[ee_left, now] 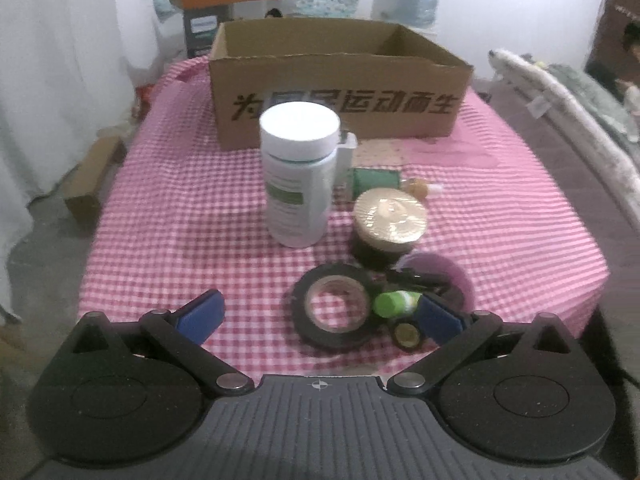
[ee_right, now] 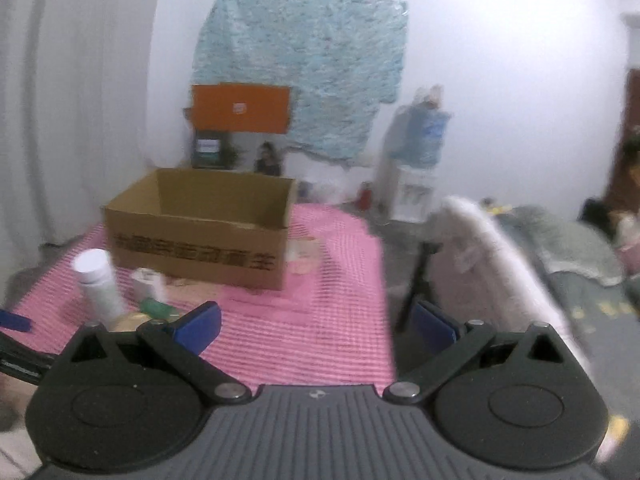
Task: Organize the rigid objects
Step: 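Reach the right gripper into the pink bowl and grasp the black tube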
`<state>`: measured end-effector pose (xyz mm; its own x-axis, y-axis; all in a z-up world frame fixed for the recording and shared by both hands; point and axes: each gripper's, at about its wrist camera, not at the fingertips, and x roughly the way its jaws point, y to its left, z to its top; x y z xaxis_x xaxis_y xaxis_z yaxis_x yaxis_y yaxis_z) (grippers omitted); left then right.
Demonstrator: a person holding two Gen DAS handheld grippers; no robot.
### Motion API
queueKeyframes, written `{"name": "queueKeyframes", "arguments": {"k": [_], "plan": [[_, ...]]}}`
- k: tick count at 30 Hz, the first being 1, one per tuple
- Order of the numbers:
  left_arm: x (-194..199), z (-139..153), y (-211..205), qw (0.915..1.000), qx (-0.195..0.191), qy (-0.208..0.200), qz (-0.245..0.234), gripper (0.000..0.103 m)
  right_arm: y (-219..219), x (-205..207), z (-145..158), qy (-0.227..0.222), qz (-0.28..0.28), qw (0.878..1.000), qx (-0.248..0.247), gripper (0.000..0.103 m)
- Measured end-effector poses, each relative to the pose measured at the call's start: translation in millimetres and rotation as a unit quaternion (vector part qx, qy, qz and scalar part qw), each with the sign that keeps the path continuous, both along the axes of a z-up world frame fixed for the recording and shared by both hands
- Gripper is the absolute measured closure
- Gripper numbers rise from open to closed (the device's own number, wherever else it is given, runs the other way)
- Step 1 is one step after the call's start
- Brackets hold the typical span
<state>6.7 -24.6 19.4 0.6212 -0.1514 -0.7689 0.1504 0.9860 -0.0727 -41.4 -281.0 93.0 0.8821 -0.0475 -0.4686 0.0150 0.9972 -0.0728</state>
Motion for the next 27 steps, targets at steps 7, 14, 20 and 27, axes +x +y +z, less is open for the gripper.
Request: {"name": "queueKeyframes", "arguments": {"k": [7,14,20,27], "plan": [[-7.5,0.9,-6.6,0.9976,-0.035,0.008,-0.060,0.007,23.3,46.8,-70.4,0.137,0.094,0.977,0.135,0.037],[-2.4,-12.7,-22.4,0.9930,-0.036,0.040,-0.105,0.032,51.6,78.3,-105.6,0.199,0.128,0.958,0.159,0.059],[3.3,-21.6,-33.0,0.9899,-0.023,0.056,-0.128,0.055,62.4,97.0,-119.6,0.234,0.153,0.950,0.137,0.087],[13.3,-26.2,-46.3,0.9861,-0.020,0.058,-0.155,0.061,62.3,109.1,-120.3,0.240,0.166,0.948,0.127,0.097]]}}
